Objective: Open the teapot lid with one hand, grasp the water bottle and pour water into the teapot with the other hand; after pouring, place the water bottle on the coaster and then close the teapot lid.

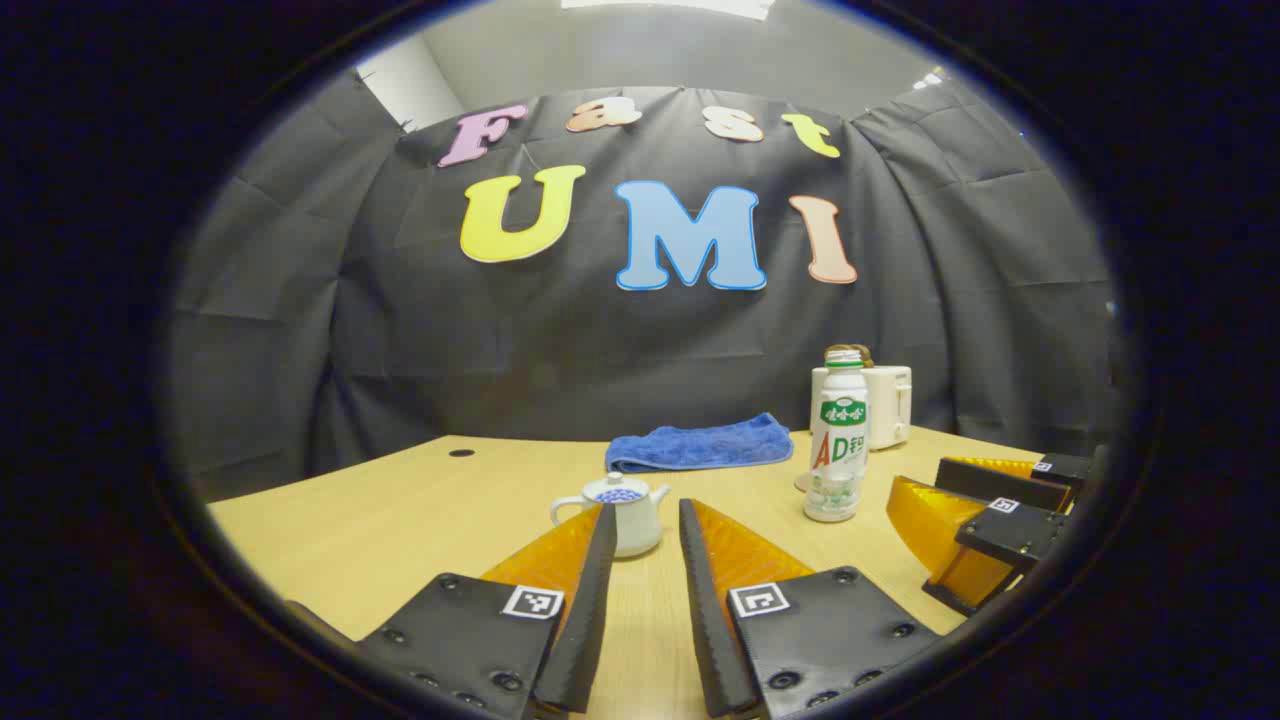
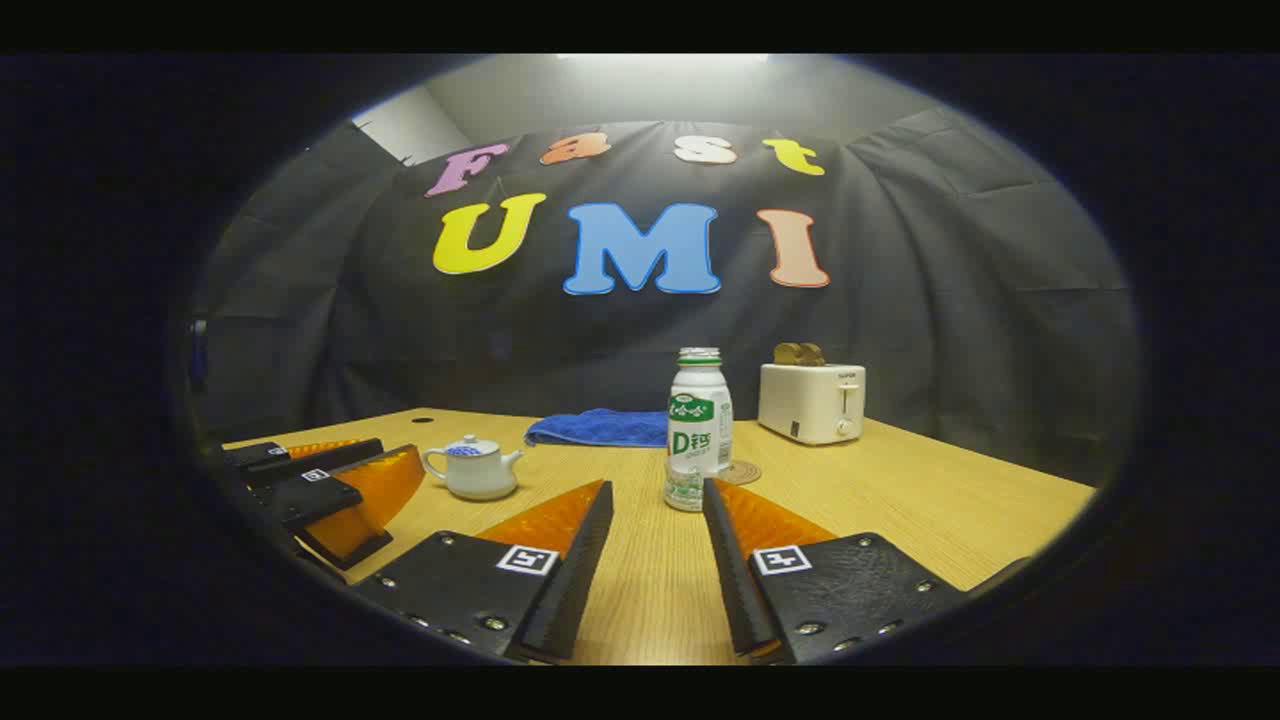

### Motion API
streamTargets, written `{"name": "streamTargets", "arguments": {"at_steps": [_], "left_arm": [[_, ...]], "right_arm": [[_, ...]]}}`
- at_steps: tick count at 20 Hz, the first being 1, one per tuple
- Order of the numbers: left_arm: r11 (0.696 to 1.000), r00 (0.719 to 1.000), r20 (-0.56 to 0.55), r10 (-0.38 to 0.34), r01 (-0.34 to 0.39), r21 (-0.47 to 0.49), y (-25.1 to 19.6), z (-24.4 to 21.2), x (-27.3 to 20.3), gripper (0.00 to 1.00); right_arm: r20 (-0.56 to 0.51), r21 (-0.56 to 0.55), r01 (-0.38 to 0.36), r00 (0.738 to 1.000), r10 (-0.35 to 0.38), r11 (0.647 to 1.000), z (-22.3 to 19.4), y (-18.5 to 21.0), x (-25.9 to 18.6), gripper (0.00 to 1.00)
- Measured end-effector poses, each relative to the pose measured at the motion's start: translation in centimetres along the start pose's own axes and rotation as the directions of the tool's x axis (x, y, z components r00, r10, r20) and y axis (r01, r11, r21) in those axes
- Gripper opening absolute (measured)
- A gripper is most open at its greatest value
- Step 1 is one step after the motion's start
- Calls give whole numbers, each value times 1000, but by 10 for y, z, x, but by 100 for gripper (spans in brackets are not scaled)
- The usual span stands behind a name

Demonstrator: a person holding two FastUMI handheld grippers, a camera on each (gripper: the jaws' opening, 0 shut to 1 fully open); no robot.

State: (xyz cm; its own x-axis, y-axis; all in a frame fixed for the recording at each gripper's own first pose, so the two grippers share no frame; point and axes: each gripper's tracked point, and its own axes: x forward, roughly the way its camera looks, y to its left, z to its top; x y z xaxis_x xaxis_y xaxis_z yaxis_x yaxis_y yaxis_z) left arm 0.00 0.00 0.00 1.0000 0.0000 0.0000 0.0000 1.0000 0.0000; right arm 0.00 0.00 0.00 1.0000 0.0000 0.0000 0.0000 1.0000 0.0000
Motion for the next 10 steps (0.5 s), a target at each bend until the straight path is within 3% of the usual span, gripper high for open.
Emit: {"name": "streamTargets", "arguments": {"at_steps": [4, 6, 10], "left_arm": [[1000, 1000, -2, -2, 2, 0, 0, -1, -1, 100], [1000, 1000, -3, -8, 8, 1, -1, 0, -1, 100], [998, 998, -3, -68, 68, 1, -11, 0, 0, 100]], "right_arm": [[1, 2, 4, 1000, -4, 1000, 0, -1, -1, 60], [3, 1, 6, 1000, -6, 1000, 1, -1, 0, 99], [1, 0, 10, 1000, -10, 1000, 0, -2, 0, 98]]}}
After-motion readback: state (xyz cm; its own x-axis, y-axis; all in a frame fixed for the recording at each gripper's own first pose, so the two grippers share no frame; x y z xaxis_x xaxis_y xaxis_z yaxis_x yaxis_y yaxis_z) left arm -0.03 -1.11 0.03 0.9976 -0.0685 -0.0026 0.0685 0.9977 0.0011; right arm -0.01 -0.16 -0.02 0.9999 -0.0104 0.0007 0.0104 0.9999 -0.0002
